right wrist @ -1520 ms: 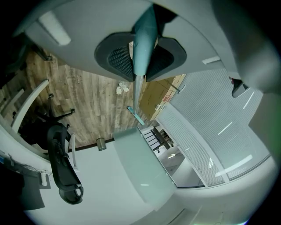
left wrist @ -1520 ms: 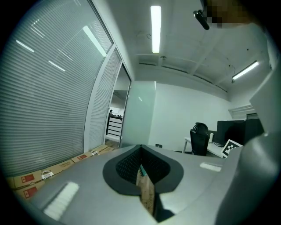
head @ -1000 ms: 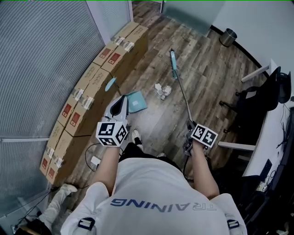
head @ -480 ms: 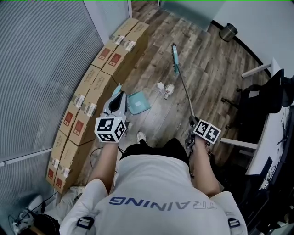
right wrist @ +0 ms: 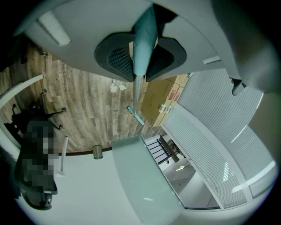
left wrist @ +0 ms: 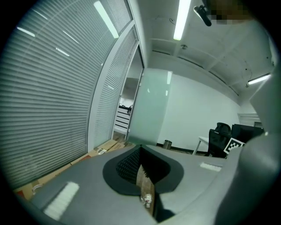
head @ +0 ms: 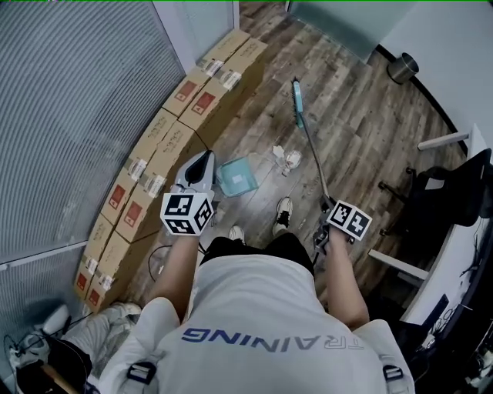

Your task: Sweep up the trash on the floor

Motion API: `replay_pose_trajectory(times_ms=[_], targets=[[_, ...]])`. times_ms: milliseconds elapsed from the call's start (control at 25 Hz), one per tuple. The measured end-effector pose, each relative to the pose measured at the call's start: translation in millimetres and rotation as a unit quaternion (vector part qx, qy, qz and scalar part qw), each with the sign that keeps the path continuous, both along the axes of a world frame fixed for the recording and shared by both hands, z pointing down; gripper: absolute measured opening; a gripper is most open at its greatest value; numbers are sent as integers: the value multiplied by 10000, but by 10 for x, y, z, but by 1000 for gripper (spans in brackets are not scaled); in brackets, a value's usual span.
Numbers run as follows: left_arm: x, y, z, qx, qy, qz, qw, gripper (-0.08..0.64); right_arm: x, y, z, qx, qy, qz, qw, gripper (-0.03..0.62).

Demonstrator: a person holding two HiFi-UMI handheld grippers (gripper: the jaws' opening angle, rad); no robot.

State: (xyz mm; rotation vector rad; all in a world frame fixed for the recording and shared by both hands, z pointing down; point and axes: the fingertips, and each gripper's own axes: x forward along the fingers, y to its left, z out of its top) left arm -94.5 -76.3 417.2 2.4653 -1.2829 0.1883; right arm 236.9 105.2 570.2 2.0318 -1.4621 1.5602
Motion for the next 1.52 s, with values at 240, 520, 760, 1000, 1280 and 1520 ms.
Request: replay_pose_trajectory(times_ms=[240,520,760,1000,1280,1520], targets=[[149,-336,-12,-32,-55,-441,9990,0,284,-670,123,-118,-183,-533,9983,108],[301,-481,124,-179,-378,-1066,9934,0,695,-1247,365,-323,-273,-1135,9926,107],[72,-492,409,-485,-661,-1304,9881,0,707,-1319,596,-632,-339,-1331,9885,109],[-295,-595,876,-921,-865,-1075,9861,44,539,-1122,723,-958,-306,-1127,9885,107],[-402,-615,1741,-1535,-2195,595,9616,306,322,-990,773,-1125,-320,-807,9899,107],[-486,-579,2540,-2099,-2992,1527,9182,331,227,-962,794,-1196,-252,-740,9897,108]])
